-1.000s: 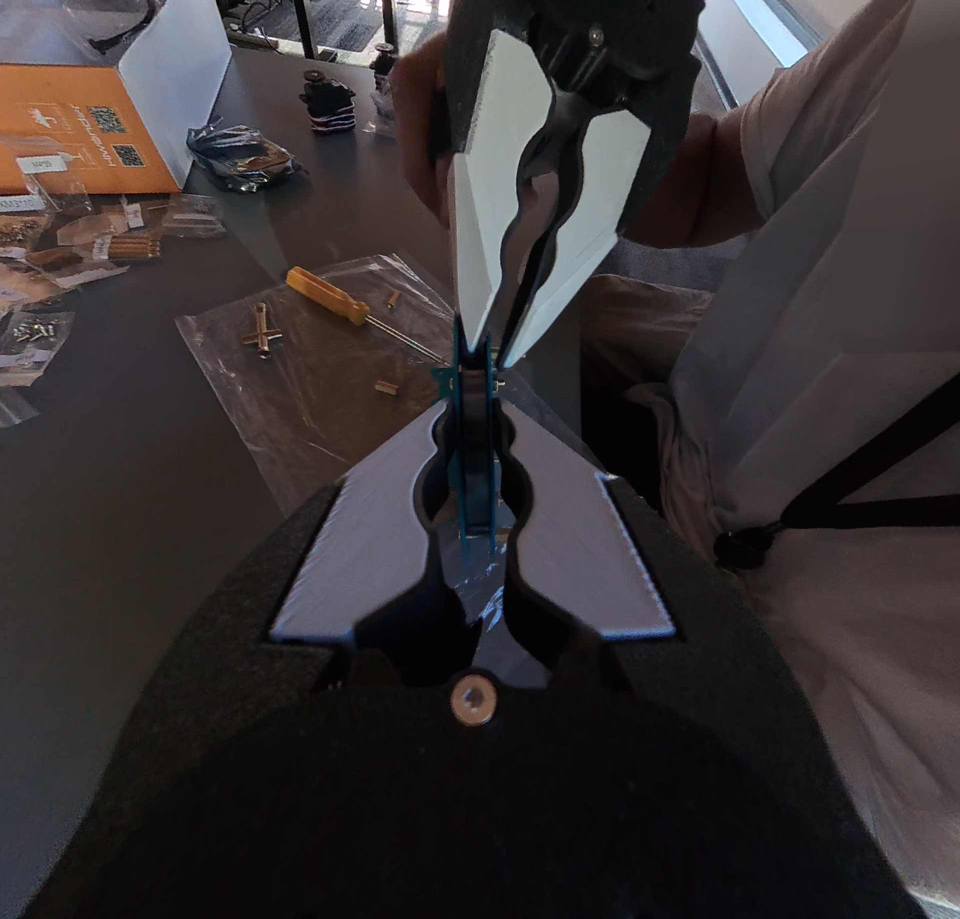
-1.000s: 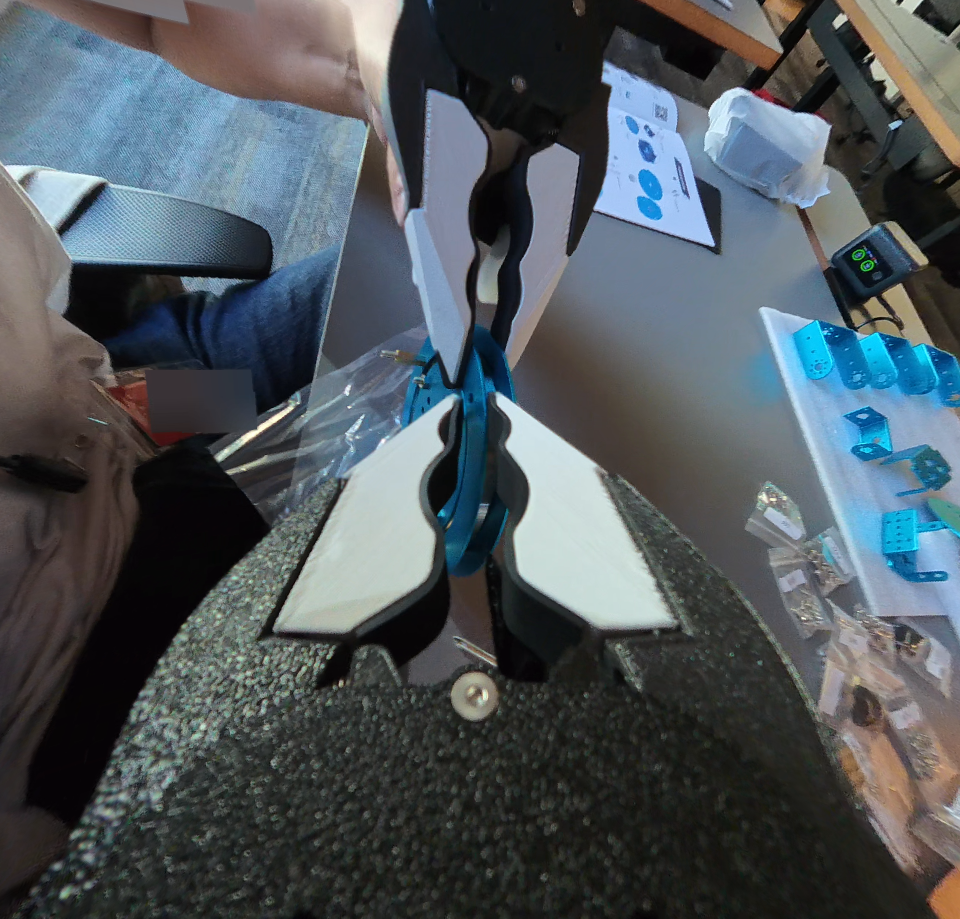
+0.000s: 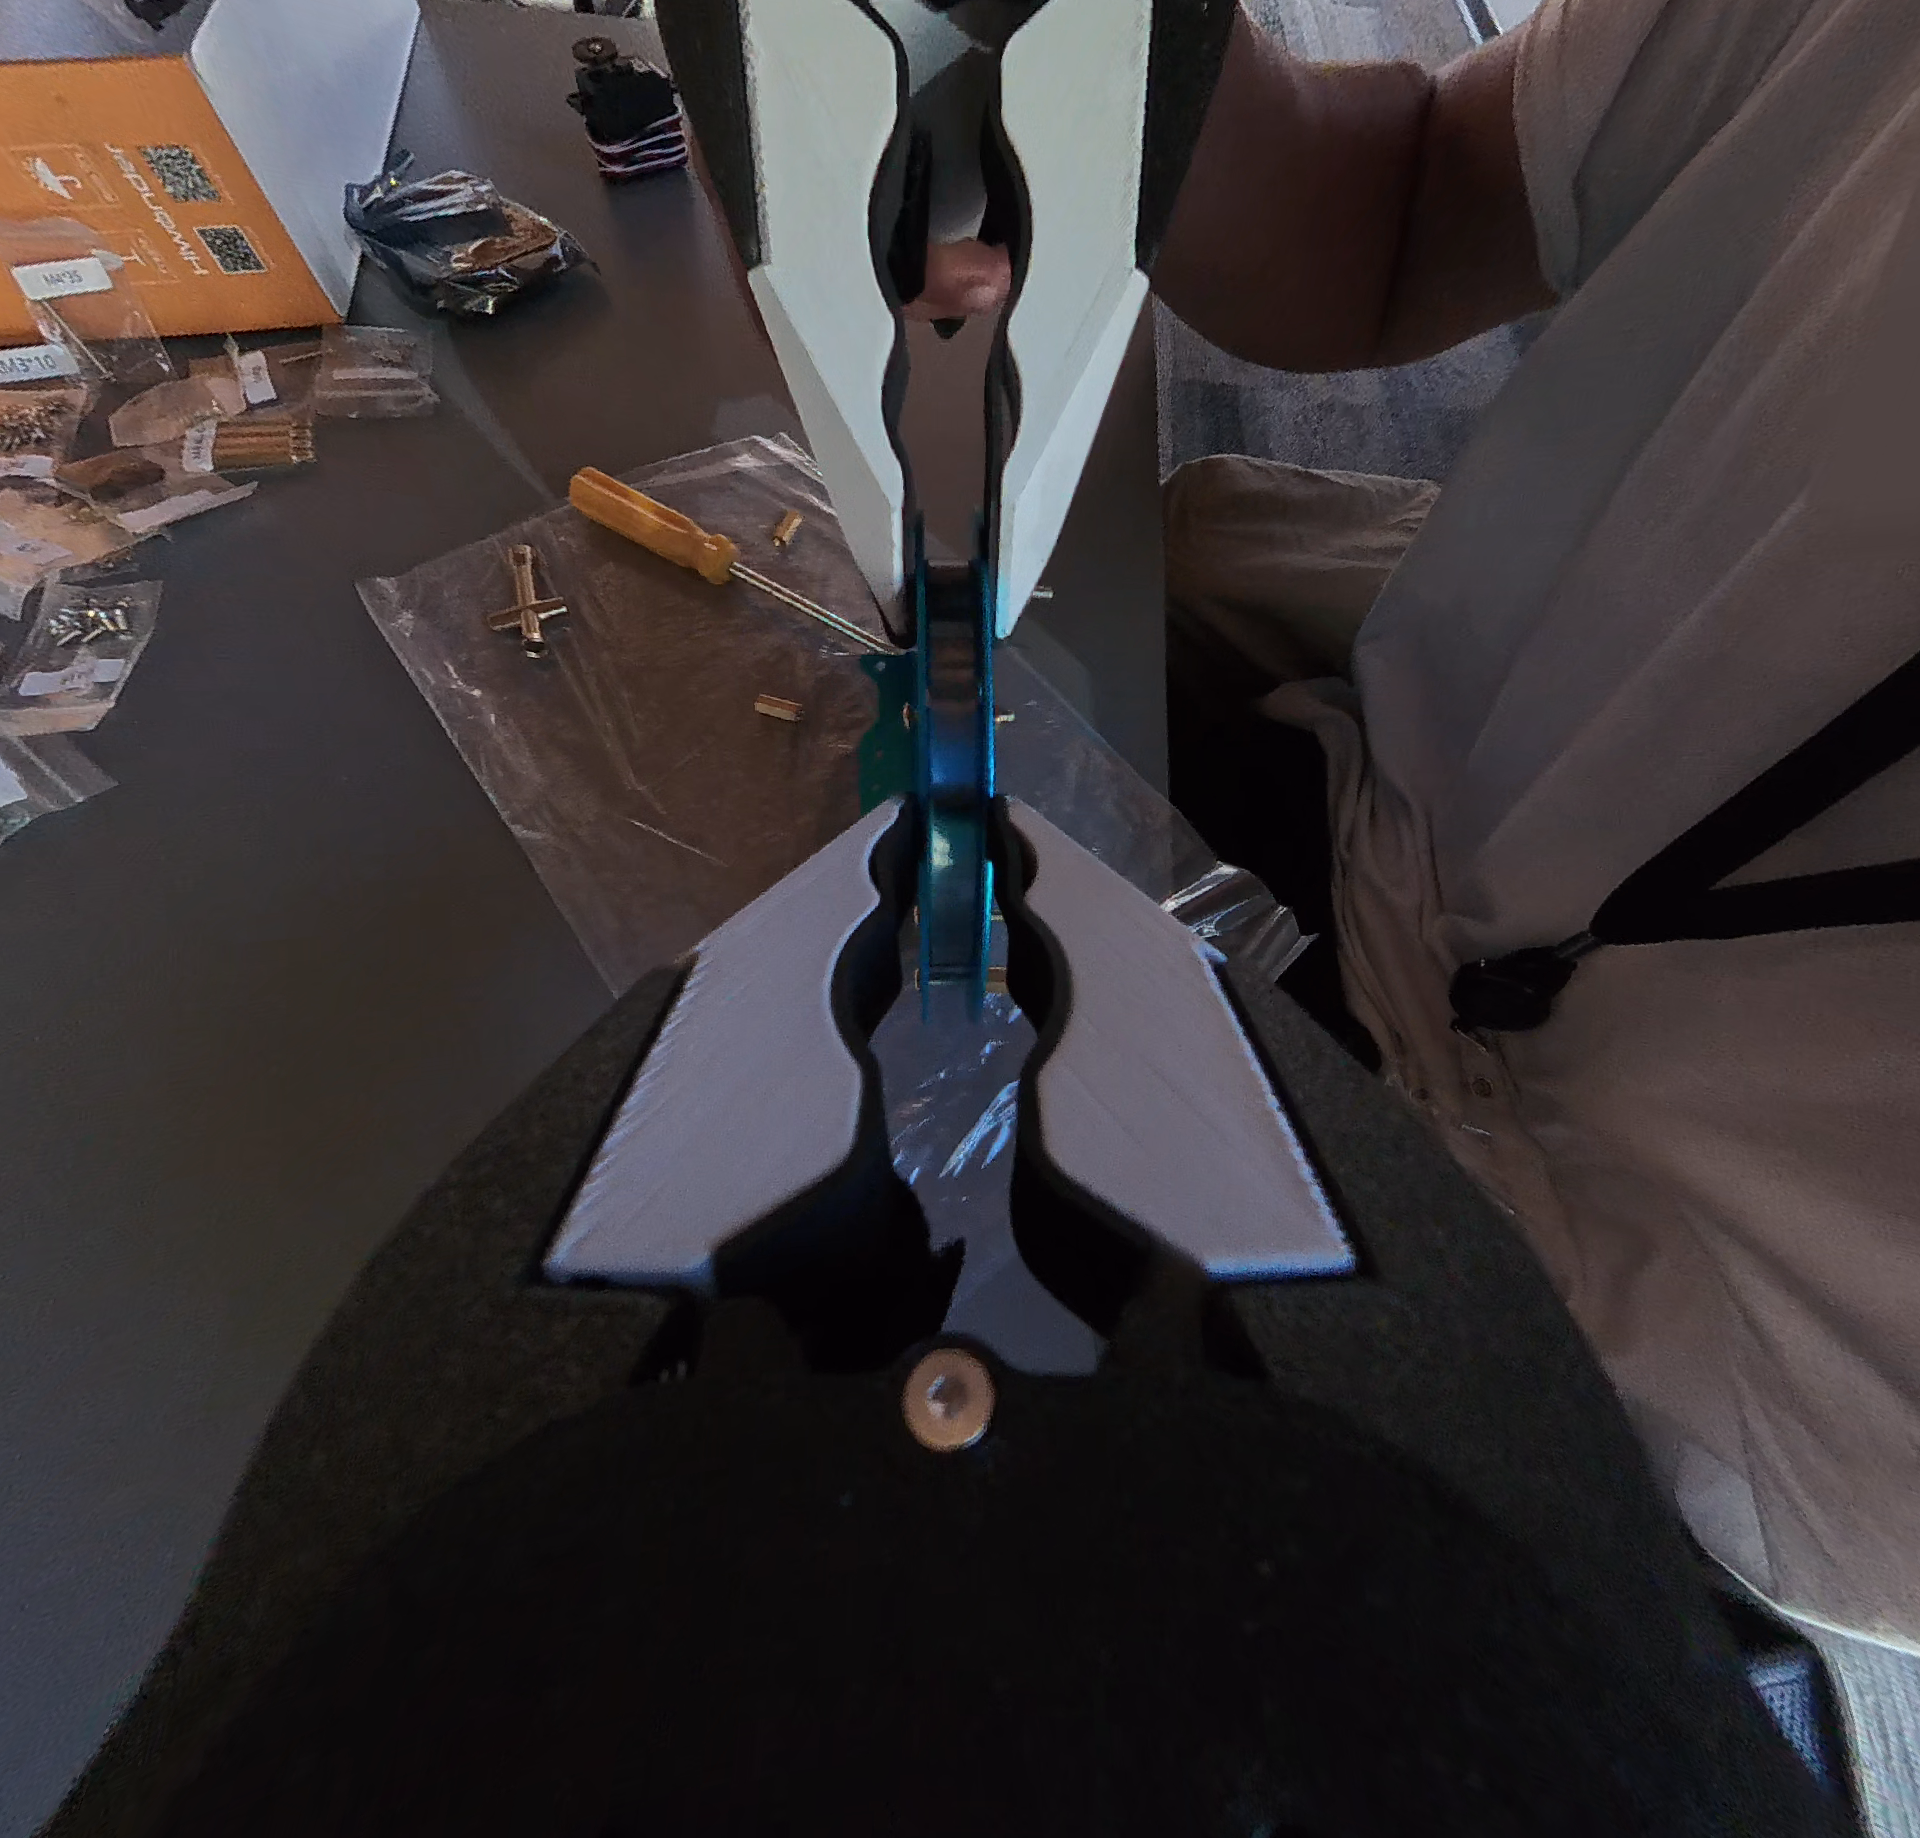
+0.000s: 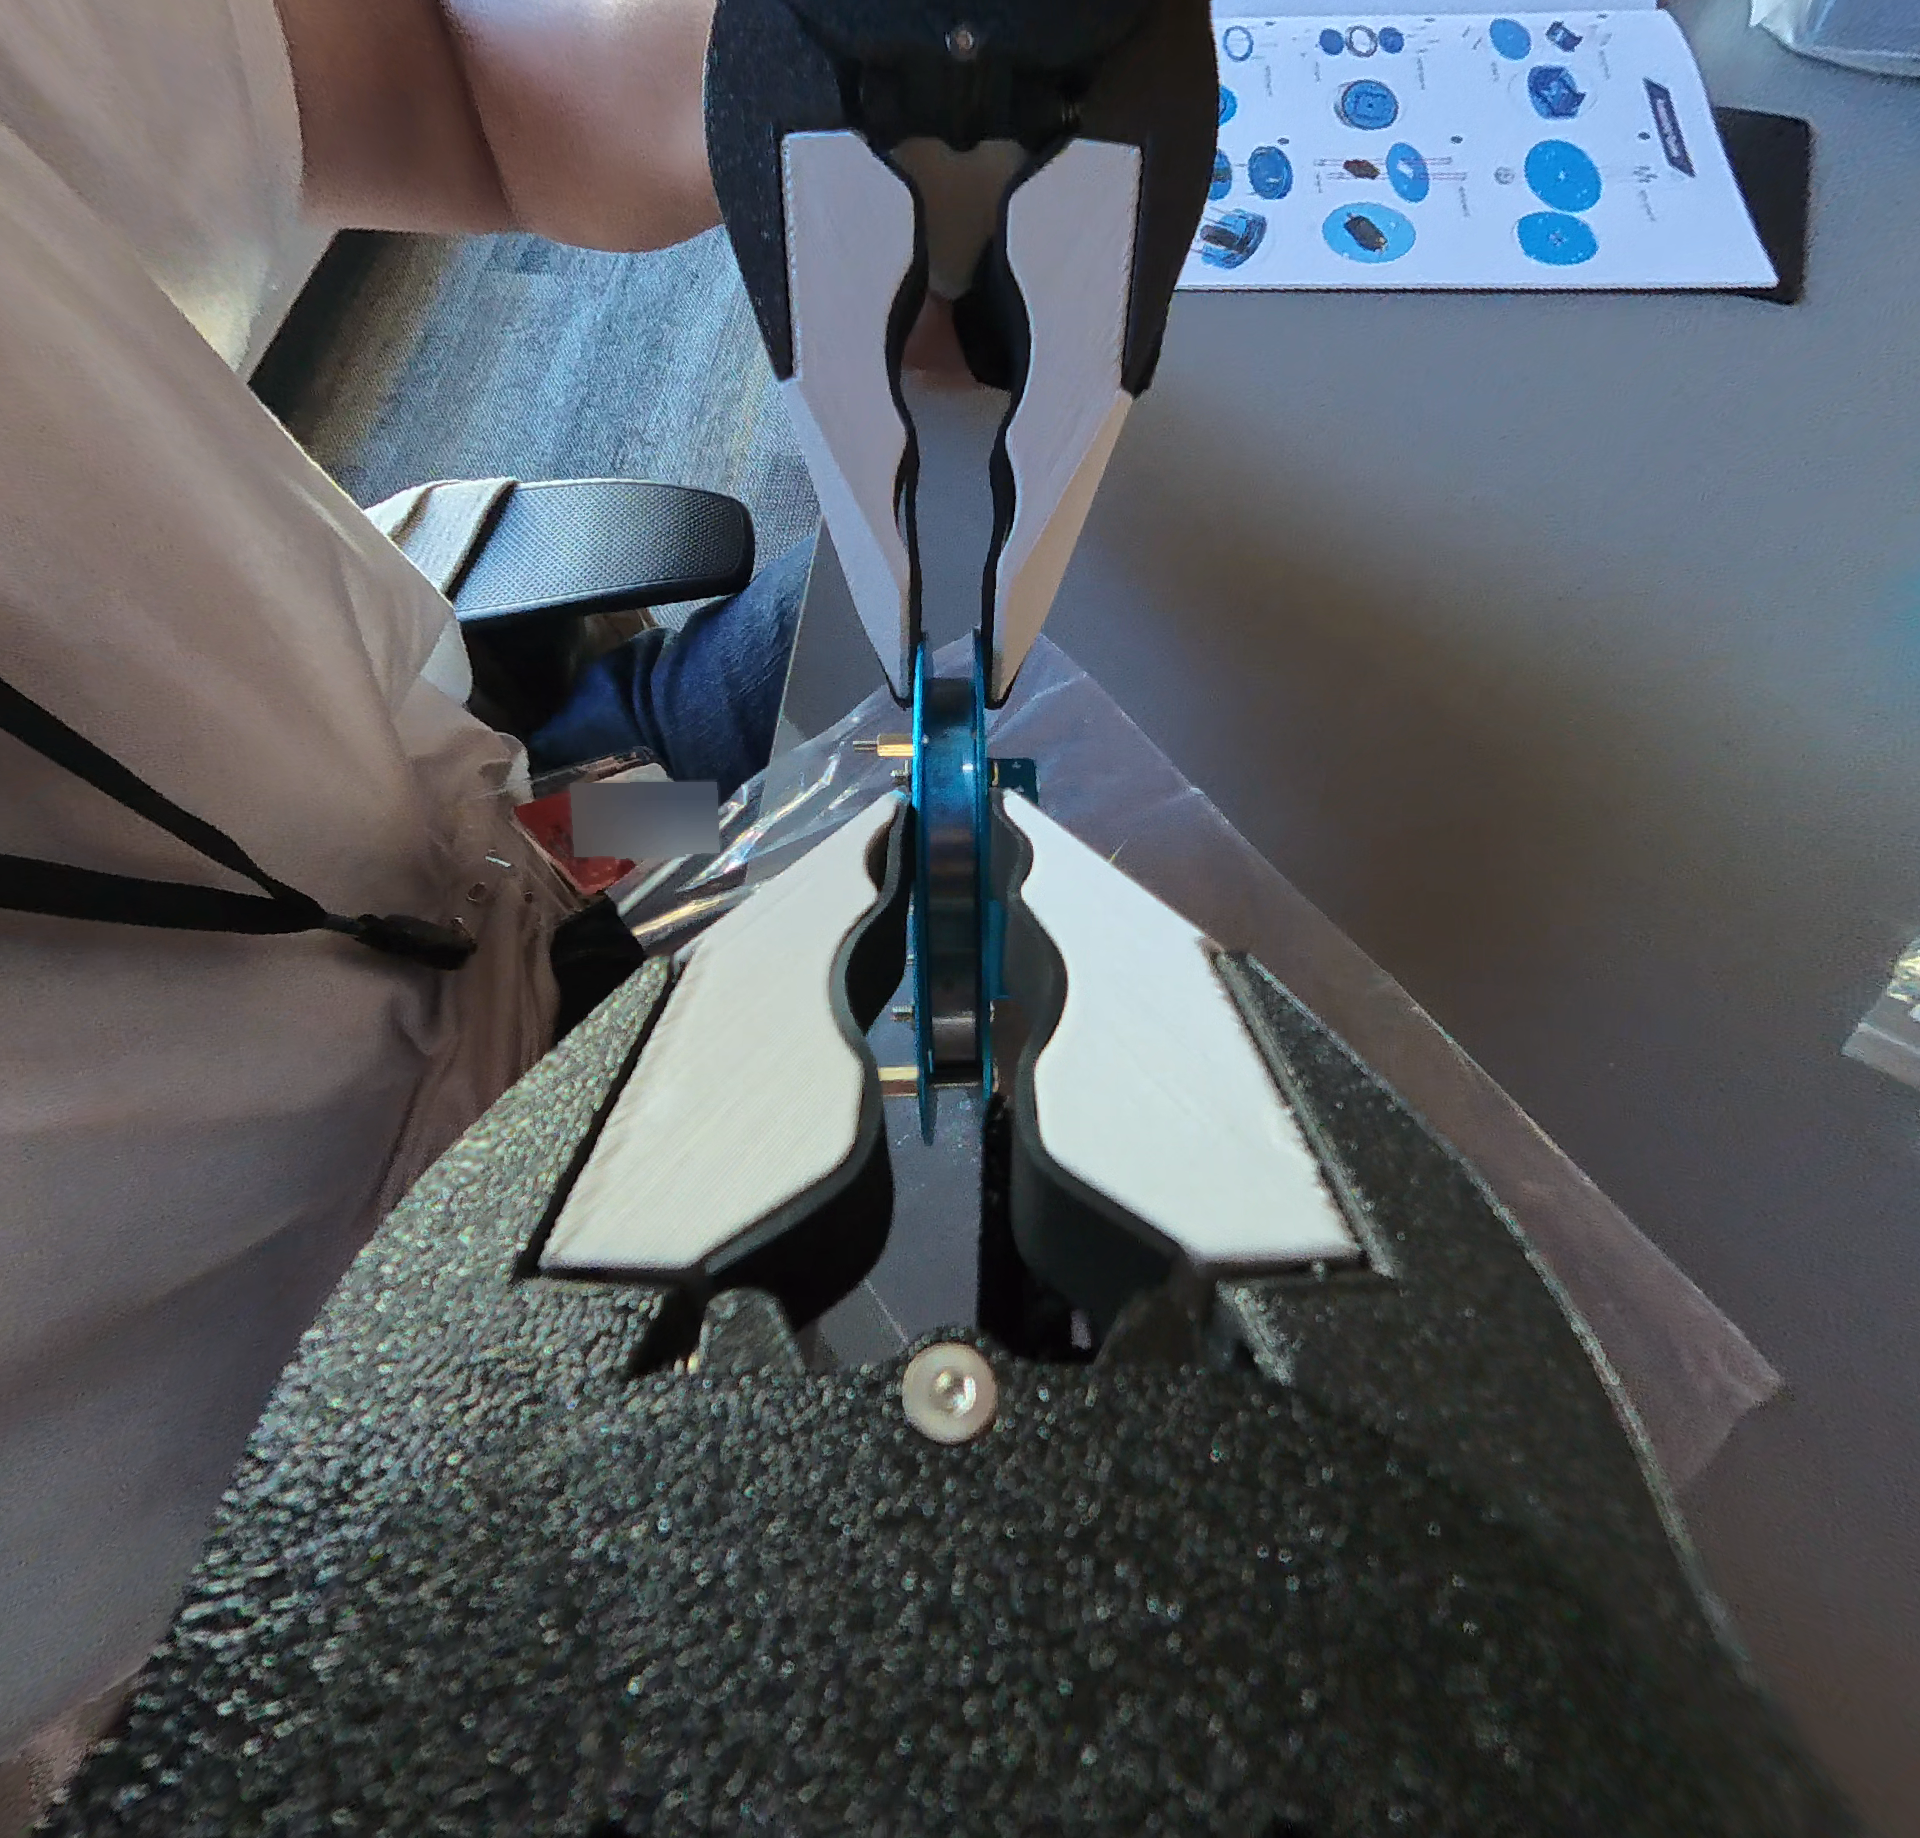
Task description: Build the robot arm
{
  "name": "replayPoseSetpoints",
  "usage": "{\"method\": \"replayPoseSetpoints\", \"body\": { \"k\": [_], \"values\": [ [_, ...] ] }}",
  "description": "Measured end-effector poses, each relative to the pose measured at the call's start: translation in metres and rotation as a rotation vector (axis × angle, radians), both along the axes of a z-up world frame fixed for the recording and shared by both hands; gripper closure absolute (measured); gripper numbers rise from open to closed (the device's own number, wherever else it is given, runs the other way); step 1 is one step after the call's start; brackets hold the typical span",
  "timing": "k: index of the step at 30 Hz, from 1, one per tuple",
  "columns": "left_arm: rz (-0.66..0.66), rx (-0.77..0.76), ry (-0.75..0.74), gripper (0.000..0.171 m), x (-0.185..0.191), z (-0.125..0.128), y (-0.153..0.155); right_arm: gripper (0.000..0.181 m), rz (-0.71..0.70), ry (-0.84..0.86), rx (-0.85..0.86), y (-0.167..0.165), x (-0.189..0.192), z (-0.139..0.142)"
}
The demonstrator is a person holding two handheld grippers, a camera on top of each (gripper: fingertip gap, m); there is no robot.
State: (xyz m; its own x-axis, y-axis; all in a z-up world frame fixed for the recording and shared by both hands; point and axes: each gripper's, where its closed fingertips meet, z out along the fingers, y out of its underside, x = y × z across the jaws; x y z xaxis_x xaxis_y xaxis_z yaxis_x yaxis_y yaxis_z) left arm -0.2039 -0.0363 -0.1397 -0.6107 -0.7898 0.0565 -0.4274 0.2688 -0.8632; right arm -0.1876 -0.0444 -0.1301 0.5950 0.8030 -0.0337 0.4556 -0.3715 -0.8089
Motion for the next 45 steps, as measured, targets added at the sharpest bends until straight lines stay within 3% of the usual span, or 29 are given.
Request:
{"method": "replayPoseSetpoints", "body": {
  "k": [3,8,15,19,22,33,36,45],
  "values": [
    [-0.016,0.004,-0.015,0.159,-0.002,0.006,-0.005,0.169,0.009,-0.037,0.044,-0.005,-0.003,0.010],
    [0.013,-0.010,0.010,0.158,0.003,-0.006,-0.001,0.167,-0.009,0.031,-0.012,0.000,0.003,0.001],
    [0.002,-0.022,0.004,0.159,0.003,-0.003,-0.003,0.168,-0.012,0.009,-0.017,-0.006,0.010,-0.005],
    [0.001,-0.003,-0.020,0.159,0.004,0.007,-0.005,0.169,-0.010,0.039,-0.006,-0.009,0.010,0.005],
    [0.006,0.010,-0.004,0.159,0.007,-0.001,-0.005,0.168,-0.016,0.031,-0.018,-0.009,0.013,-0.003],
    [0.037,-0.147,-0.015,0.157,0.031,0.002,0.000,0.167,-0.037,0.262,-0.090,0.002,0.030,-0.005],
    [0.053,-0.184,0.005,0.158,0.038,0.001,0.005,0.157,-0.068,0.315,-0.059,0.011,0.034,0.004],
    [0.045,-0.252,0.054,0.158,0.039,-0.002,0.012,0.162,-0.092,0.204,-0.061,0.018,0.039,-0.013]
  ]
}}
